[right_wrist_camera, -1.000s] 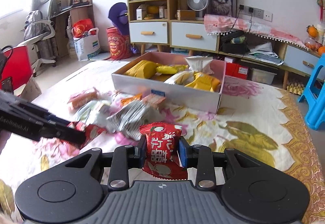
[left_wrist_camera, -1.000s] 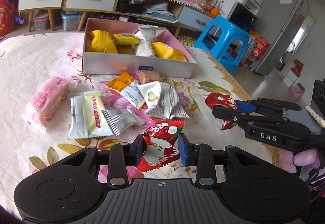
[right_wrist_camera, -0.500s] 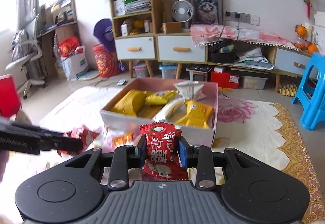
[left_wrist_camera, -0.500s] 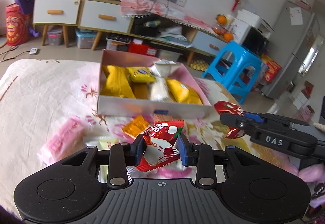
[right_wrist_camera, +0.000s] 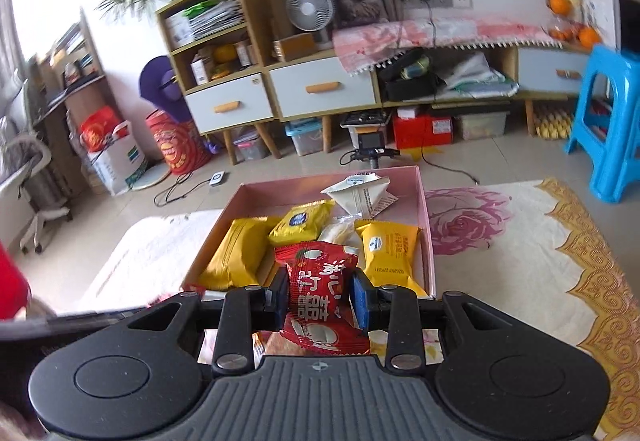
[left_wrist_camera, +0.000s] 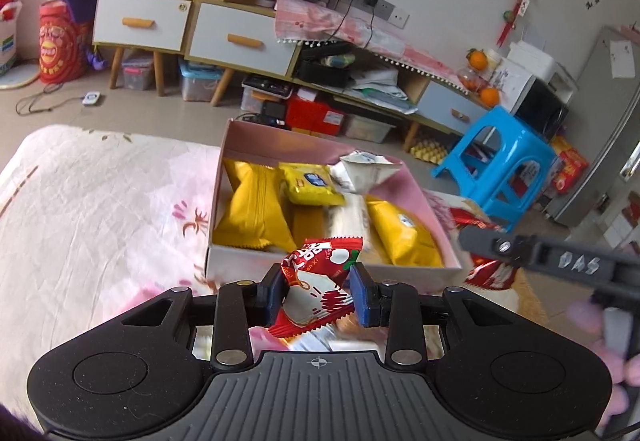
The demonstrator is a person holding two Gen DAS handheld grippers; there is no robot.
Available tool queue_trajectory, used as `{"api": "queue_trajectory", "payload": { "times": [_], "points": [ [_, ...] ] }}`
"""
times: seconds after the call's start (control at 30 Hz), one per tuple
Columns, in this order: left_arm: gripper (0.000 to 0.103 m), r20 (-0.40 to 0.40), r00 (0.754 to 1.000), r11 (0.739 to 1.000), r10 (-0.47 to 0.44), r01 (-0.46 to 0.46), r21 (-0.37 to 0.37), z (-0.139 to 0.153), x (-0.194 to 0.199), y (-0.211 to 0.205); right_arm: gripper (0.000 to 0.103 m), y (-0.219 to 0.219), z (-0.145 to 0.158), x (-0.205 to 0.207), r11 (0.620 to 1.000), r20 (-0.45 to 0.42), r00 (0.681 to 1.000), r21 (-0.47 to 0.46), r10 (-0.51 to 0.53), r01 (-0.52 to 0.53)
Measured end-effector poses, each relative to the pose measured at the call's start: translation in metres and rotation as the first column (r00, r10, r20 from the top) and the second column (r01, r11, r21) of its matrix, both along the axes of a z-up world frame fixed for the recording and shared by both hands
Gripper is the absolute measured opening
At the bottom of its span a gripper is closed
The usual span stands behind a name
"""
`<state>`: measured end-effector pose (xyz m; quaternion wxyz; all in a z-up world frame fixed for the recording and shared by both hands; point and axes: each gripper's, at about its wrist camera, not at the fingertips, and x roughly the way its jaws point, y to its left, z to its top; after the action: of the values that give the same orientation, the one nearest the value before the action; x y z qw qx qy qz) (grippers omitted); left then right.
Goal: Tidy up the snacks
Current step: 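Carry both red candy packets up and over into the pink box, then open both tools to release the red candies inside the box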
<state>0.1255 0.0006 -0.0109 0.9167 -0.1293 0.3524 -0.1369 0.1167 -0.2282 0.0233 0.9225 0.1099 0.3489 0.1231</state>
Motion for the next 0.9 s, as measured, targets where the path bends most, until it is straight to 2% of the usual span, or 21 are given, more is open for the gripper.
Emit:
{"api": "queue_trajectory", "payload": {
  "times": [0.13,0.47,0.57,0.9],
  "points": [
    [0.032,-0.011,1.0,1.0,0.003,-0.003,-0.014,-0.008,0.018,0.0,0.023,-0.006,-0.003,0.012,0.997,-0.032,0.999,0.061,-0.042,0.044],
    [0.032,-0.001,1.0,0.999,-0.017,0.017,0.049,-0.018,0.054,-0.014,0.023,-0.016,-0.029,0.045,0.955,-0.154,0.982,0.259,-0.107,0.145],
    [0.032,0.001,1.0,0.997,-0.028,0.027,0.077,-0.022,0.061,-0.019,0.023,-0.011,-0.033,0.049,0.953,-0.153,0.983,0.268,-0.105,0.144],
    [0.032,0.015,0.999,0.995,-0.042,0.04,0.093,-0.028,0.076,-0.03,0.024,-0.016,-0.046,0.058,0.944,-0.163,0.977,0.277,-0.139,0.181]
  ]
}}
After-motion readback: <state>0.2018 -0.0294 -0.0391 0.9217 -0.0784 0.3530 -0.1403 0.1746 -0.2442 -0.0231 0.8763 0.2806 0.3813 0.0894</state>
